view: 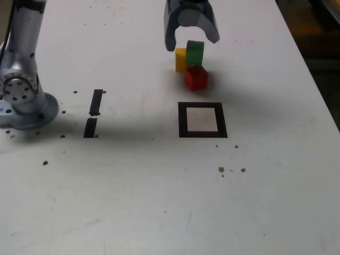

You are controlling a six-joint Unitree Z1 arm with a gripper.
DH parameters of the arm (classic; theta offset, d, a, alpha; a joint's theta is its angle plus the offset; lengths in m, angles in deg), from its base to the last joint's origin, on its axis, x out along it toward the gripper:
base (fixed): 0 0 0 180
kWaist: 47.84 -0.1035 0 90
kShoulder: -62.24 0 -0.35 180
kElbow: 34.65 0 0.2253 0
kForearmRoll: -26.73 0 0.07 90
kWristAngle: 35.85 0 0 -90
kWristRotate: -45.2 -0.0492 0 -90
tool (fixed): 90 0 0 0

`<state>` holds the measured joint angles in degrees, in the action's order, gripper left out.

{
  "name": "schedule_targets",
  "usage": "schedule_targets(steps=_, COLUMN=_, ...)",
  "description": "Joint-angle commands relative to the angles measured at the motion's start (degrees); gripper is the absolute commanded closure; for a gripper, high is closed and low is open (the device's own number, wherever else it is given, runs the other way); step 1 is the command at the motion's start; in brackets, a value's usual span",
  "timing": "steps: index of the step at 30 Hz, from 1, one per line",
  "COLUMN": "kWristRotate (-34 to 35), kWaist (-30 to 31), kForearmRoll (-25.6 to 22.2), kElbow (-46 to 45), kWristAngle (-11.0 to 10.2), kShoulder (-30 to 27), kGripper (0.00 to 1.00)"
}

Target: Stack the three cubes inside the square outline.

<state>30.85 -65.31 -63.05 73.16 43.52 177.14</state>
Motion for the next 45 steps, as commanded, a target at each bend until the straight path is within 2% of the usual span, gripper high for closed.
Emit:
schedule_targets(steps=1, kWristRotate=-0.1, kWaist=0.1, kForearmRoll=0.1, kElbow=0.0, kWristAngle=0.0, kShoulder=0.3, kGripper=0.13)
schedule_targets(steps=6, kWristRotate=-0.2, kWaist=0.1, kForearmRoll=0.1, kElbow=0.6, kWristAngle=0.2, kShoulder=1.8, kGripper=0.18)
schedule_targets(steps=23, kWristRotate=0.0, kWaist=0.1, kForearmRoll=1.3, kElbow=1.3, kWristAngle=0.1, kShoulder=5.1, kGripper=0.48)
schedule_targets(steps=29, kWristRotate=0.1, kWaist=0.5, kForearmRoll=1.1, kElbow=2.8, kWristAngle=-0.1, kShoulder=3.8, kGripper=0.65)
schedule_targets(steps=33, kWristRotate=0.4, kWaist=2.3, kForearmRoll=0.7, kElbow=5.1, kWristAngle=-1.1, kShoulder=1.5, kGripper=0.74)
schedule_targets(steps=38, kWristRotate=1.3, kWaist=6.5, kForearmRoll=-0.1, kElbow=9.4, kWristAngle=-1.7, kShoulder=1.1, kGripper=0.77)
schedule_targets(steps=45, kWristRotate=3.2, kWaist=11.9, kForearmRoll=-0.2, kElbow=14.4, kWristAngle=-1.4, kShoulder=7.2, kGripper=0.77)
